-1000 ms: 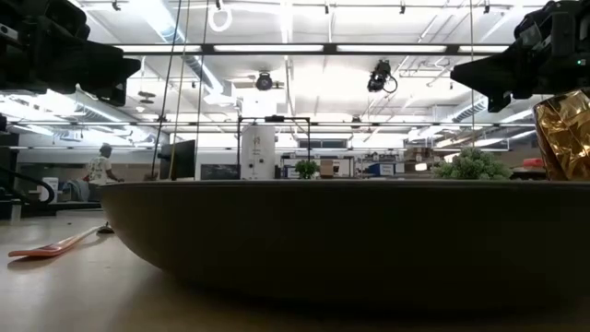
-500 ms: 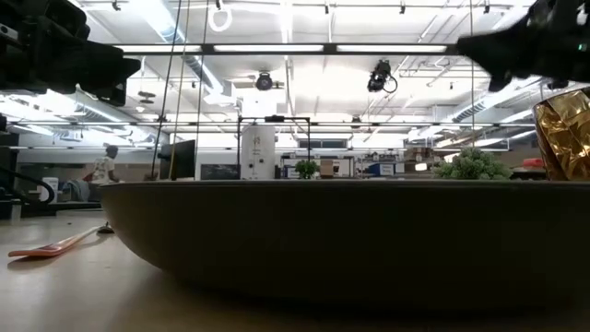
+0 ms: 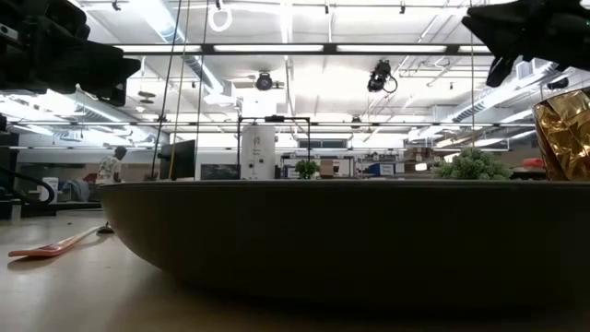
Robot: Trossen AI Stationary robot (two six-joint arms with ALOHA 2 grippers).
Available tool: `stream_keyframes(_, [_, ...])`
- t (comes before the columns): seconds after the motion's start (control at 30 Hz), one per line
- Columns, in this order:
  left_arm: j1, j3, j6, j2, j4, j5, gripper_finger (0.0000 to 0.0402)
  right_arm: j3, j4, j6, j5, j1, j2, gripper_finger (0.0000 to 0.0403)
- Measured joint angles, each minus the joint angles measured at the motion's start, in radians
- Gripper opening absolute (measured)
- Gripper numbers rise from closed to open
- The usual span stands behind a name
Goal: Pick and place plate/cup/fork/spoon on tray
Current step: Put the brown cup on the top right of the black serving tray
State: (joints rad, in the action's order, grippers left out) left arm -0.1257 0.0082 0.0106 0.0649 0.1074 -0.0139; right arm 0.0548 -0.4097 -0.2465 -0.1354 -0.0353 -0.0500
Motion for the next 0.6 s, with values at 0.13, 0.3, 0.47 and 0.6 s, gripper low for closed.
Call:
stream_keyframes(0.13, [0.0,0.0,0.0,0.0,0.0,0.0,0.0142,0.152,0.342,-0.009,-0.04,0.0,-0.051,0.005])
stream_keyframes(0.3, [0.0,0.0,0.0,0.0,0.0,0.0,0.0142,0.346,0.727,-0.099,-0.153,0.0,-0.161,0.0038])
stream_keyframes(0.47, [0.0,0.0,0.0,0.0,0.0,0.0,0.0142,0.438,0.869,-0.165,-0.037,0.011,-0.309,0.0036])
stream_keyframes(0.6, [0.0,0.0,0.0,0.0,0.0,0.0,0.0142,0.476,0.925,-0.161,0.052,0.053,-0.452,0.0036])
